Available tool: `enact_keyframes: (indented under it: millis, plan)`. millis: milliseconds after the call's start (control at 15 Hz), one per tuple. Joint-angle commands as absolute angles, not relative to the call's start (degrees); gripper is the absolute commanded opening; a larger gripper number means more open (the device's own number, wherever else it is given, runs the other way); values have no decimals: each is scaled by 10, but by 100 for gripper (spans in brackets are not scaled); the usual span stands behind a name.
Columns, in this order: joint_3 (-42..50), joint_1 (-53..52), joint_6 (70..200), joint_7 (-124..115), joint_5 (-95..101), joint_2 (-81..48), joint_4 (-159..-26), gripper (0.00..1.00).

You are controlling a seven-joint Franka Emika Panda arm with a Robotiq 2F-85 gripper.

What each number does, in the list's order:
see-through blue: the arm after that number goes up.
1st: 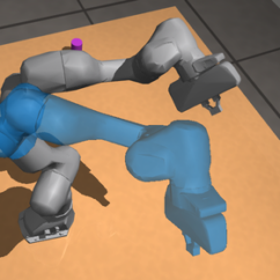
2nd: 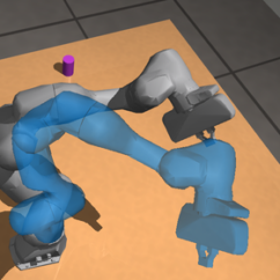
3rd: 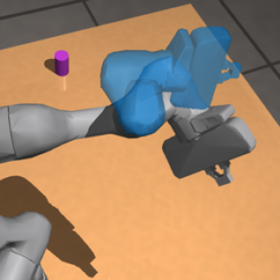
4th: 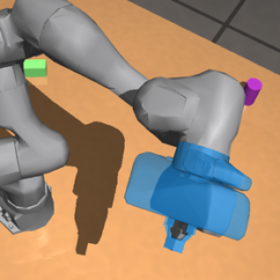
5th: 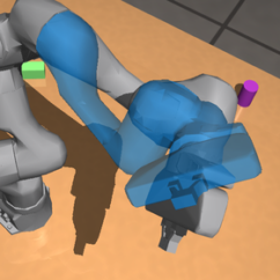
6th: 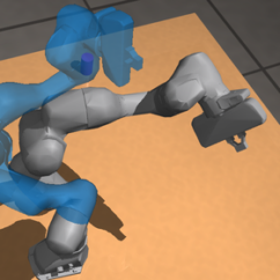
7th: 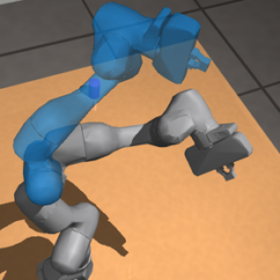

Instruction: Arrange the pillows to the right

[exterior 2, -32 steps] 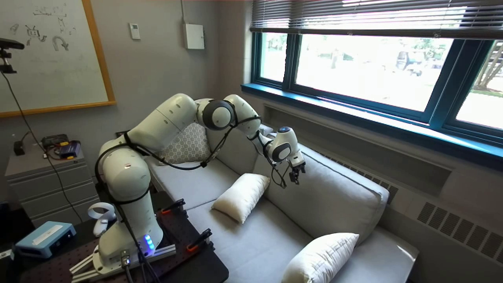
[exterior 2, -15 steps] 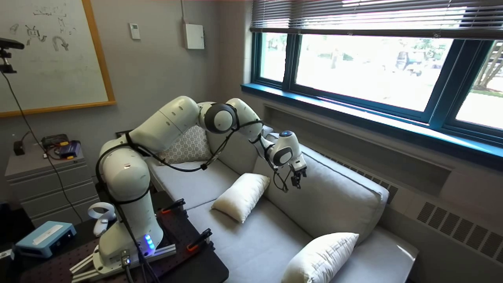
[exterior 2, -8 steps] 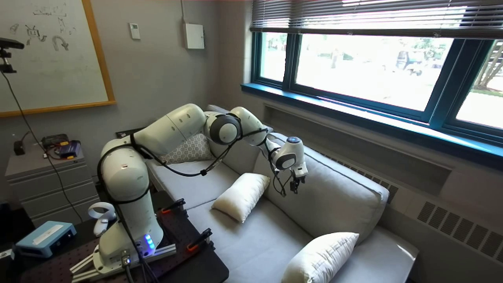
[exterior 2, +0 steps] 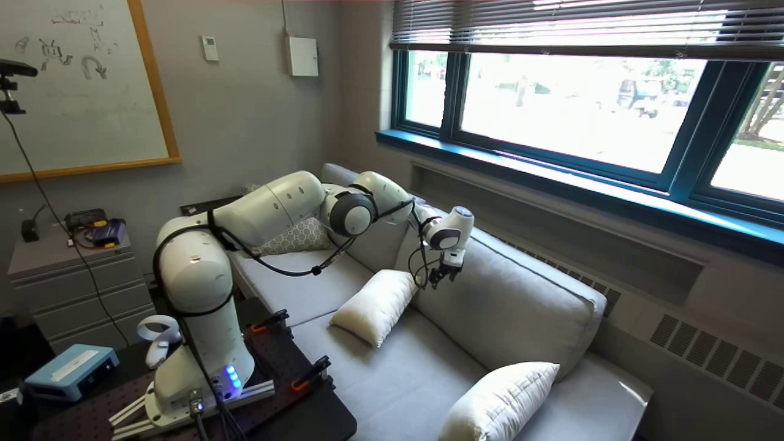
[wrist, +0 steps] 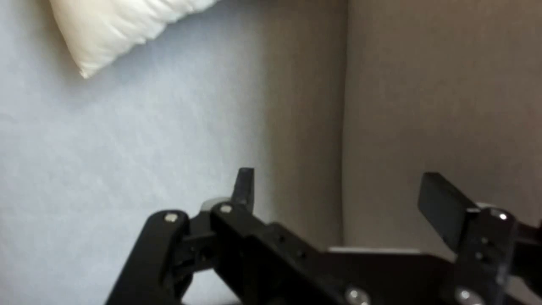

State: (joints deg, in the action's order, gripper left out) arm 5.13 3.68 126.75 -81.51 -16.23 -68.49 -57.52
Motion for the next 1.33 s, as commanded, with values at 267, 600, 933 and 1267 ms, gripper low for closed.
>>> enact_keyframes:
  millis: [267,600,933,1267]
  plan:
    - [0,28,1168,-917,-207,-742,-470,100]
    - [-4,31,1158,-926,-213,-763,-441,100]
    - [-45,43,1122,-943,-227,-809,-392,100]
    - [-55,53,1132,-1035,-282,-886,-353,100]
